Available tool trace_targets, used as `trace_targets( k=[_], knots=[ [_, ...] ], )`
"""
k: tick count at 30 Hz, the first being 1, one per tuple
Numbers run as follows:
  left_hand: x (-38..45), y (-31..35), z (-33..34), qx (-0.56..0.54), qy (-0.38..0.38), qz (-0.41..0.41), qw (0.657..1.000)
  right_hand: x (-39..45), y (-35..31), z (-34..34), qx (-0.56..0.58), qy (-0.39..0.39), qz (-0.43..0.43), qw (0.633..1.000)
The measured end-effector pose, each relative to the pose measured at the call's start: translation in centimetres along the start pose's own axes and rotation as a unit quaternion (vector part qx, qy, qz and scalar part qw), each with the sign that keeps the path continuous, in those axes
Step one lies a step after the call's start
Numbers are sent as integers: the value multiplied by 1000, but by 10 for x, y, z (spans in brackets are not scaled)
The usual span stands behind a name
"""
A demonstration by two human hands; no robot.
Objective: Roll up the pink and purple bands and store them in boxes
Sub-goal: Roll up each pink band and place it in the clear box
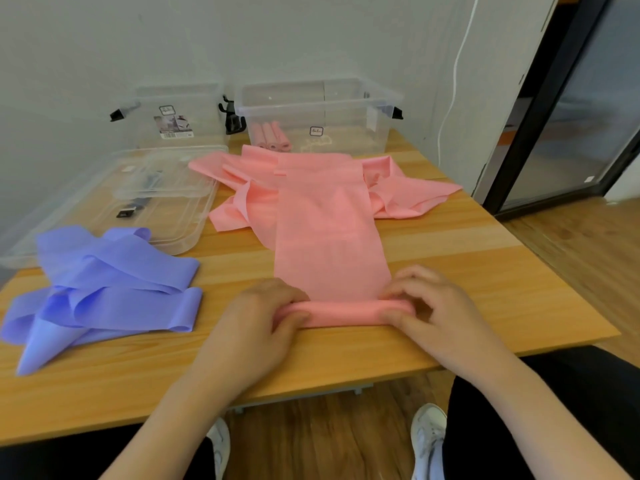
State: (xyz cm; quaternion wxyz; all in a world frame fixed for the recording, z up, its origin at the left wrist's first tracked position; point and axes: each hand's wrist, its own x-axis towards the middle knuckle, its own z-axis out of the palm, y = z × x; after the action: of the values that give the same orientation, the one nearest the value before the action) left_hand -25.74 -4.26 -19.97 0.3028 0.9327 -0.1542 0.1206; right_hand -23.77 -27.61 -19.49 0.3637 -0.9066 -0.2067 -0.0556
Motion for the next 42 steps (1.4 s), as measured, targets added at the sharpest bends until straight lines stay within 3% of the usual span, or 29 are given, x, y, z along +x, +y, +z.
trace_targets(
  k=[2,6,11,16,20,23,27,29,34,38,42],
  knots=[
    [-1,2,0,-29,8,-13,999,-1,-1,-1,6,-27,-5,1000],
    [0,-2,-2,-1,-32,30,999,0,0,2,32,36,9,999],
    [-1,-1,1,-17,0,0,1000,-2,2,-2,-5,-32,-15,999],
    [0,-3,1,-3,-31,20,999,-1,1,1,-10,12,16,1000],
    [1,-6,2,1,-7,10,1000,-3,4,3,-71,-6,-39,997],
    [1,-5,1,6,-20,13,1000,1,4,3,-60,-7,-28,998],
    [-6,-1,6,28,-45,-14,999,-1,-3,4,83,20,38,996],
    [-7,3,10,37,-52,0,998,-2,-9,8,164,-5,67,984],
    [-6,6,8,-13,-31,-17,999,1,-5,7,240,-14,94,966],
    [-5,-4,0,26,-46,25,998,-4,3,-6,116,-77,46,989],
    [-3,-2,-8,6,-45,16,999,-4,0,-5,69,-17,56,996]
  ],
)
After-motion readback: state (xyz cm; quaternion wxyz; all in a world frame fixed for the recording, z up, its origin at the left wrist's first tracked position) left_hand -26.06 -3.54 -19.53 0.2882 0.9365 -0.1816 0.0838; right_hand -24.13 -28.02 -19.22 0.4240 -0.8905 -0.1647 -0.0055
